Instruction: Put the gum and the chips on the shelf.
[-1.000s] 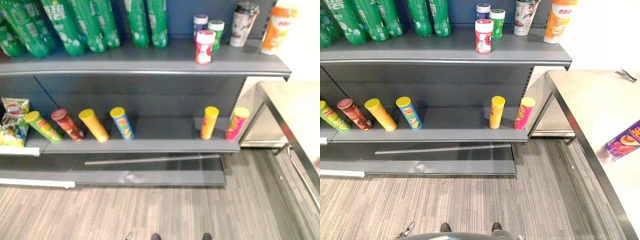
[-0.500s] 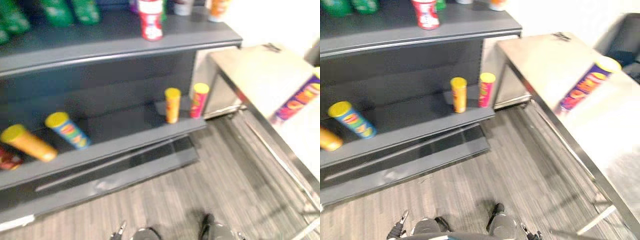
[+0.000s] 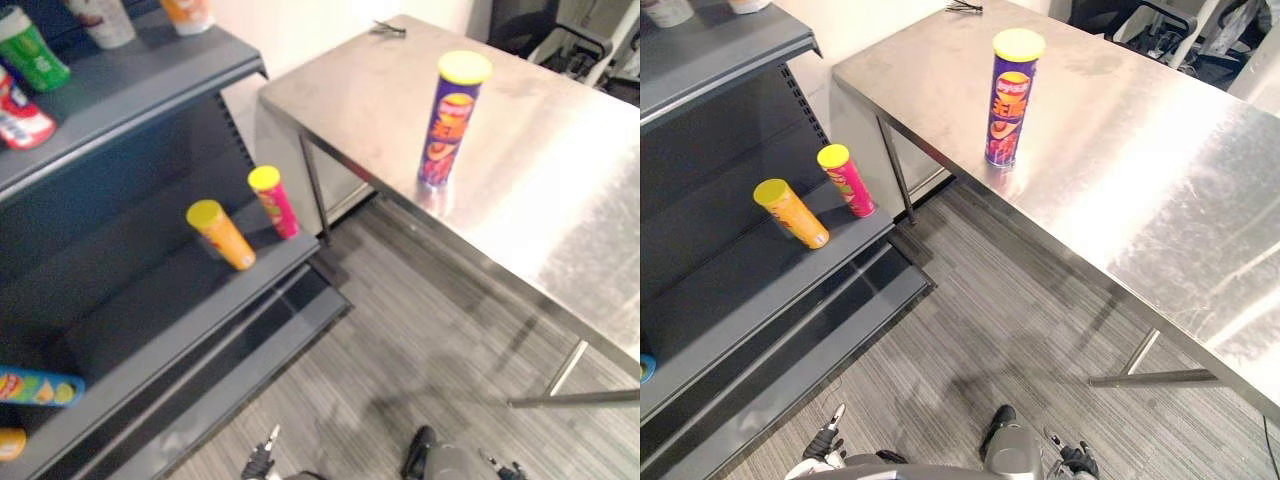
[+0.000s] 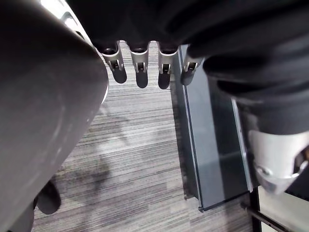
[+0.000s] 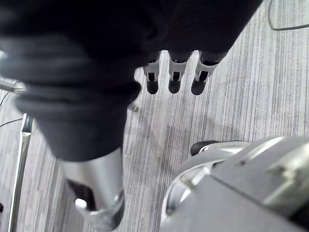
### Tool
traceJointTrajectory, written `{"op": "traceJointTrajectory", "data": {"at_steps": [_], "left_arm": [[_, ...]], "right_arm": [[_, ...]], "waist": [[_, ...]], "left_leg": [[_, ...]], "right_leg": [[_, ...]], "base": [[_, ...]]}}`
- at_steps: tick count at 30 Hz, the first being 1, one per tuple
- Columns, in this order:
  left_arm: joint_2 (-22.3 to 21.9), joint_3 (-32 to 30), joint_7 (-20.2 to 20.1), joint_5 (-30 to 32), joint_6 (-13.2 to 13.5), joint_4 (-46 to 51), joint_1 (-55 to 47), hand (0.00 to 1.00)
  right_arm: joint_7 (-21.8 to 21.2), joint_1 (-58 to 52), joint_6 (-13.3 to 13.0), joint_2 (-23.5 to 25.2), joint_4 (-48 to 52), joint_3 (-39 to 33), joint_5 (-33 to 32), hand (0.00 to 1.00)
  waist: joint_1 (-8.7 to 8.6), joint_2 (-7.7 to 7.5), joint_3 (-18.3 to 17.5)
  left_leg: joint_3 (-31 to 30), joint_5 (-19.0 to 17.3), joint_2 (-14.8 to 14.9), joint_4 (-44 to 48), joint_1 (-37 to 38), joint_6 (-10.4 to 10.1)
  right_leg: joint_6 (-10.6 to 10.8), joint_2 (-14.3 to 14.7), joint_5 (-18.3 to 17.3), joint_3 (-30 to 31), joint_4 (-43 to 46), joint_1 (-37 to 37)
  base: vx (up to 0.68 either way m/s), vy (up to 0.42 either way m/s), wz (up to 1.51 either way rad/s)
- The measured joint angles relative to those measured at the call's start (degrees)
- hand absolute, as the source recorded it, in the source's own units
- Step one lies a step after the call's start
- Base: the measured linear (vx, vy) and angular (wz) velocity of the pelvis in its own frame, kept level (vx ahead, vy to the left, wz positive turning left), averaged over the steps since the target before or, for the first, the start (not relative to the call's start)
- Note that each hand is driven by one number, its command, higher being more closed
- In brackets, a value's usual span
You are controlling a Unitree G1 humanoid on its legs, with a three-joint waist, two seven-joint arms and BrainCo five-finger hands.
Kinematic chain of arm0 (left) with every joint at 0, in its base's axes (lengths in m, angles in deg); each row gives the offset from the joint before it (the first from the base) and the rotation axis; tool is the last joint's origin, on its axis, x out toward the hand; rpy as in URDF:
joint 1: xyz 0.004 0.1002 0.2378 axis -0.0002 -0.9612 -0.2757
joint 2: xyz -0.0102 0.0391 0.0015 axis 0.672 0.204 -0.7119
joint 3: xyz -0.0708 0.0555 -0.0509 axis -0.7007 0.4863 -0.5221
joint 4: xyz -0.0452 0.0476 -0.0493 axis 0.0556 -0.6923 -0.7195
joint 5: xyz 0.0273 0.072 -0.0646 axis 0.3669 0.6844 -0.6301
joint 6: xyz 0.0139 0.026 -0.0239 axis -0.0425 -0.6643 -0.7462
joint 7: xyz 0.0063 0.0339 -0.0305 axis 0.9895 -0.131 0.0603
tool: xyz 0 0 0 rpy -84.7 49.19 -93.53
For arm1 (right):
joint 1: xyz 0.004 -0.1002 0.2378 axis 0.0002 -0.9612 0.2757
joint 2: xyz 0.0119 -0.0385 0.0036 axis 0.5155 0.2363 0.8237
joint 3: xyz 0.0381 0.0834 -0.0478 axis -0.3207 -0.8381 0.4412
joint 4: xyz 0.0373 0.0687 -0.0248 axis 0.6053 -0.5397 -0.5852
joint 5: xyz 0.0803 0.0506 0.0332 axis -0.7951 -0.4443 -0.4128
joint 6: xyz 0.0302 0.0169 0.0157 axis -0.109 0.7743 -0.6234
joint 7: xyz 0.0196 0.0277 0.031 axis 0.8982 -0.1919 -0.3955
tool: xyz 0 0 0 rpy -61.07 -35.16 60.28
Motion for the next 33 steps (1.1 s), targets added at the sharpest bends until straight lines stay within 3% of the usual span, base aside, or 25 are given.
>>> {"op": "traceJointTrajectory", "data": {"at_steps": [4, 6, 7, 8, 9, 10, 12, 15, 17, 19, 20, 22, 25, 30, 33], "left_arm": [[-0.12, -0.7, 0.25, 0.08, 0.05, 0.12, 0.05, 0.0], [-0.17, -1.85, 0.31, -0.04, 0.25, 1.01, 0.03, 0.0], [0.01, -2.7, 0.37, -0.31, 0.67, 1.31, -0.2, 0.0], [-0.16, -2.65, 0.36, -0.56, 0.84, 1.47, -0.21, 0.0], [-0.63, -2.2, 0.32, -1.97, 0.84, 1.88, -0.21, 0.0], [-0.7, -1.42, 0.04, -2.3, 0.95, 2.36, -0.31, 0.0], [-0.37, 0.05, -0.04, -2.39, 1.46, 2.71, -0.81, 0.0], [-0.28, 0.07, -0.08, -2.38, 1.48, 2.97, -1.13, 0.0], [-0.39, -0.02, -0.03, -2.38, 1.6, 3.1, -0.94, 0.0], [-0.74, -0.01, 0.07, -2.26, 1.82, 2.98, -0.91, 0.0], [-0.85, -0.04, 0.11, -2.29, 1.84, 2.95, -0.95, 0.0], [0.97, 0.63, 0.1, -1.86, 1.87, 2.94, -0.68, 0.0], [2.61, 2.25, 0.09, -1.08, 1.8, 2.21, -0.58, 0.0], [3.28, 3.54, 0.08, 3.4, 1.76, 0.03, -0.74, 0.0], [3.31, 4.58, 0.11, 5.52, 1.69, -0.03, -1.06, 0.0]], "right_arm": [[-0.02, -0.12, -0.04, 0.68, -0.1, -0.09, -0.19, 0.0], [-0.02, -0.27, -0.09, 0.96, -0.66, -0.05, -1.5, 0.0], [-0.01, -0.23, -0.64, 1.14, -0.84, 0.15, -1.98, 0.0], [-0.03, -0.09, -0.94, 1.04, -0.76, 0.09, -2.35, 0.0], [0.03, -0.03, -1.62, 0.24, -0.91, 0.01, -2.44, 0.0], [0.04, -0.33, -1.92, -0.3, -1.46, 0.02, -2.5, 0.0], [0.06, -1.32, -2.02, -0.48, -2.06, -0.09, -3.38, 0.0], [0.1, -2.04, -2.09, -0.48, -1.8, -2.82, -3.76, 0.0], [0.12, -2.2, -2.15, -0.22, -1.45, -4.18, -3.66, 0.0], [0.29, -3.13, -2.23, 0.51, 0.24, -4.45, -3.48, 0.0], [0.41, -3.25, -2.34, 0.59, 0.62, -4.44, -3.47, 0.0], [0.7, -3.24, -2.43, 3.28, 0.59, -4.42, -2.81, 0.0], [0.16, -3.28, -2.21, 4.71, 0.15, -6.14, -1.08, 0.0], [-0.59, -3.15, -1.98, 4.02, -0.53, -10.33, -1.28, 0.0], [-0.53, -3.23, -1.69, 3.07, -2.3, -13.38, -1.42, 0.0]], "waist": [[-0.33, -0.19, 0.34], [-0.11, -0.61, 0.61], [0.09, -1.41, 1.01], [0.17, -1.26, 1.08], [-0.05, -0.95, 1.01], [0.1, -0.9, 1.03], [0.23, -0.95, 1.02], [0.51, -1.06, 0.96], [1.69, -1.37, 0.9], [2.05, -1.16, 0.72], [2.14, -1.08, 0.67], [2.6, -4.33, -1.18], [2.9, -6.4, -2.16], [2.92, -4.32, -3.94], [2.74, -3.8, -5.47]], "left_leg": [[2.5, 0.86, 2.35, 4.19, 1.75, 0.1], [-2.56, 4.14, 5.58, 10.39, 1.18, 4.17], [-10.64, 5.39, 6.49, 14.57, -1.07, 6.28], [-15.32, 3.98, 5.84, 16.14, -2.29, 5.52], [-24.32, 0.14, 2.38, 17.45, -4.82, 3.51], [-29.53, -2.63, -0.58, 18.23, -6.75, 2.55], [-32.2, -4.42, -2.6, 17.3, -9.25, 2.53], [-36.64, -4.3, -5.4, 9.81, -14.01, 2.38], [-40.53, -3.14, -7.88, 1.93, -14.95, 2.03], [-45.96, 2.41, -10.82, -5.86, -14.28, 1.69], [-47.12, 5.61, -11.38, -6.27, -14.06, 1.45], [-46.33, 4.03, -14.14, -6.15, -13.16, 1.84], [-44.47, 2.63, -16.96, -6.2, -12.97, 3.74], [-42.02, 2.78, -19.08, -11.34, -8.94, 4.55], [-40.71, 3.95, -20.33, -14.84, -7.45, 5.2]], "right_leg": [[-0.96, 0.55, -4.44, 4.02, 4.46, -2.52], [-2.22, 2.57, -5.35, 7.18, 4.4, -2.17], [-2.93, 3.78, -5.83, 9.89, 3.43, -1.62], [-3.1, 4.43, -5.89, 11.29, 2.97, -1.23], [-3.48, 5.45, -6.09, 13.88, 1.67, -0.36], [-3.71, 6.5, -5.96, 16.06, 0.33, 1.16], [-4.09, 7.6, -6.03, 18.02, -0.9, 3.63], [-4.02, 7.78, -6.25, 21.61, -1.05, 4.87], [-2.6, 7.36, -5.93, 24.87, -0.93, 5.1], [-0.2, 7.11, -6.96, 27.51, -0.51, 6.37], [0.61, 7.16, -7.45, 28.24, -0.02, 6.45], [2.64, 4.17, -7.31, 30.28, -1.38, 6.81], [5.34, 1.45, -5.21, 30.43, -5.49, 8.37], [5.71, 0.16, 0.31, 31.4, -10.52, 10.02], [6.14, -0.47, 1.51, 32.12, -12.93, 10.08]], "base": [[0.02, -0.146, -0.46], [0.05, -0.256, -0.79], [0.05, -0.208, -0.97], [0.07, -0.145, -1.18], [0.09, -0.085, -1.09], [0.1, -0.067, -1.06], [0.16, -0.017, -0.8], [0.19, 0.069, -0.89], [0.27, 0.203, -0.79], [0.26, 0.251, -0.72], [0.22, 0.28, -0.57], [0.24, 0.289, -0.37], [0.17, 0.231, -0.09], [0.06, 0.157, -0.31], [0.01, 0.095, -0.31]]}}
